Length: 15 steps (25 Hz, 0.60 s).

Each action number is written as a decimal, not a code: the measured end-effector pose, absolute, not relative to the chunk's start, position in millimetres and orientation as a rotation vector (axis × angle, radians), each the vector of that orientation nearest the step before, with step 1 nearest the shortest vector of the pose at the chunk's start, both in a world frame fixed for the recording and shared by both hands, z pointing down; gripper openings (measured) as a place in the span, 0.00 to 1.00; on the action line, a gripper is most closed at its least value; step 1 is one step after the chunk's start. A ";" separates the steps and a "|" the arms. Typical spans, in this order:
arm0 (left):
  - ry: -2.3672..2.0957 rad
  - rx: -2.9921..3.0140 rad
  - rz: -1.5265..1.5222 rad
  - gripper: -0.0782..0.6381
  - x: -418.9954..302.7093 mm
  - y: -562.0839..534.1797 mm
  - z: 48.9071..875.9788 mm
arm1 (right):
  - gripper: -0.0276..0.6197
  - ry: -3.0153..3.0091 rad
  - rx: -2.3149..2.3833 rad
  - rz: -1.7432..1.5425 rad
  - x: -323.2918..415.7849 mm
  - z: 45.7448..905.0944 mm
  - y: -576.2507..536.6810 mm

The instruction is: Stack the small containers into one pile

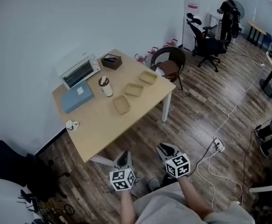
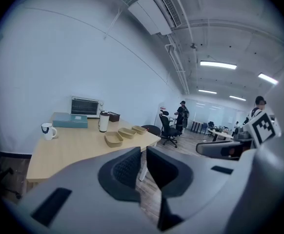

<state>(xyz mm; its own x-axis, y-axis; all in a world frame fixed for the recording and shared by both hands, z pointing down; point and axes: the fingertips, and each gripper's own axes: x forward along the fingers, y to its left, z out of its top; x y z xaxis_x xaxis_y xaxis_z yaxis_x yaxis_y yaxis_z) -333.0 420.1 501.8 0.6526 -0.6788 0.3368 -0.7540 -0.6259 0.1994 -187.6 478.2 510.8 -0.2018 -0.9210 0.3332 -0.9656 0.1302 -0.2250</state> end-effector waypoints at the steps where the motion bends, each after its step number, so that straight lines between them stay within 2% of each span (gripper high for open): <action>1: -1.147 2.546 0.336 0.16 -336.6 419.6 503.1 | 0.18 -2.278 1.897 0.604 -191.0 511.2 478.3; 9: -1.214 2.492 0.350 0.30 -365.6 405.4 518.3 | 0.27 -2.272 1.912 0.630 -198.4 522.7 473.0; 15: -1.209 2.475 0.397 0.33 -364.3 400.8 530.5 | 0.29 -2.297 1.883 0.683 -201.8 530.1 461.8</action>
<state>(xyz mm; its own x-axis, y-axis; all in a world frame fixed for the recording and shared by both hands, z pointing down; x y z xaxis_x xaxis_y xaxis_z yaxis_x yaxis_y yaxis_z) -364.3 400.8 530.5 0.5952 -0.6980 0.3981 -0.7982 -0.5708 0.1926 -201.8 461.8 530.1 -0.2336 -0.9082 0.3472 -0.9503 0.1378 -0.2790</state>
